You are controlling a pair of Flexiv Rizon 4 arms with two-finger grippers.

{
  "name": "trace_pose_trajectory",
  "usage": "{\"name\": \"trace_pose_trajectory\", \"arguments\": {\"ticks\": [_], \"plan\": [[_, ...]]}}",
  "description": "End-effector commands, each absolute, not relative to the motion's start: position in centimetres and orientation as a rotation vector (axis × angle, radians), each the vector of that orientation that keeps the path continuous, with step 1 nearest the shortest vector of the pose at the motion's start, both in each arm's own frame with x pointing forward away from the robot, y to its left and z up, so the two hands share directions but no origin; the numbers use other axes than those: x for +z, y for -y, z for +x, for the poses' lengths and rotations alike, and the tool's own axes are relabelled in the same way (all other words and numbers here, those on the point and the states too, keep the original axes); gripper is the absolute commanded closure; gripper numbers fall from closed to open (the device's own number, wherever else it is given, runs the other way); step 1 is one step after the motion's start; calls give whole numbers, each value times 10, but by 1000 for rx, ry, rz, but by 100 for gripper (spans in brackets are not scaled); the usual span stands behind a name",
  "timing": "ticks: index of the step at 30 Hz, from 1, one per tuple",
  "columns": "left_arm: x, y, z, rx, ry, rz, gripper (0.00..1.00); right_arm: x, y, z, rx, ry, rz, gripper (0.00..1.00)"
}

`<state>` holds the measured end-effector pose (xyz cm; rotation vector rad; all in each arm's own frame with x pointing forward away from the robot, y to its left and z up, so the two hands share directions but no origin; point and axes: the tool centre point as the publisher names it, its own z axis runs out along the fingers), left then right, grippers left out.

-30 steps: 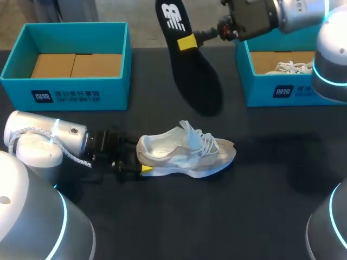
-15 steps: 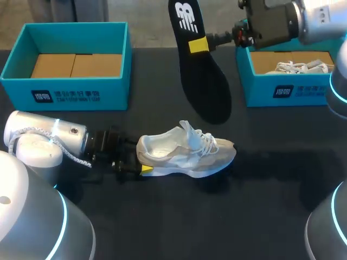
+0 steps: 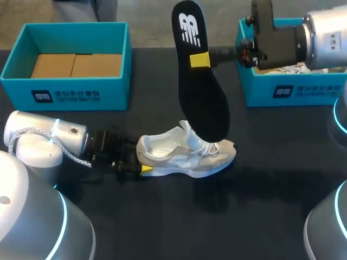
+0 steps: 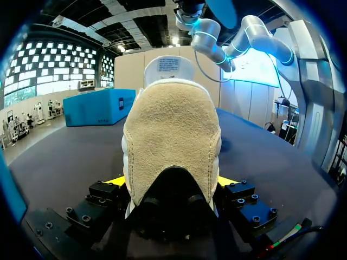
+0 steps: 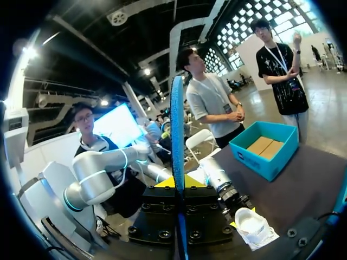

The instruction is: Take the shoe out of the shoebox, open the shoe tongue, remove and reinsert the insole, then place the shoe into the shoebox

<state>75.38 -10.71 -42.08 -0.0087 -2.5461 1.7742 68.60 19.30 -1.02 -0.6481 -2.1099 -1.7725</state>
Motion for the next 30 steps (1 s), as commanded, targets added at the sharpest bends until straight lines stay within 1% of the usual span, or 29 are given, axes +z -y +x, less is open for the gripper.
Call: {"name": "trace_pose_trajectory", "arguments": {"ticks": [1,15,23,30], "plan": [[-423,107,752,1776,2548,-8,100,-14,-191,677,-1808,2094,-676,100],[-423,107,752,1776,2548,-8,100,-10,-184,674,-1844,2042,-668,100],[-423,107,752,1776,2548,-8,100,4,-165,653,-1829,2012,-689,100],[-423,107,752,1776,2548,-8,100,11,-167,636,-1824,2017,-695,100]]}}
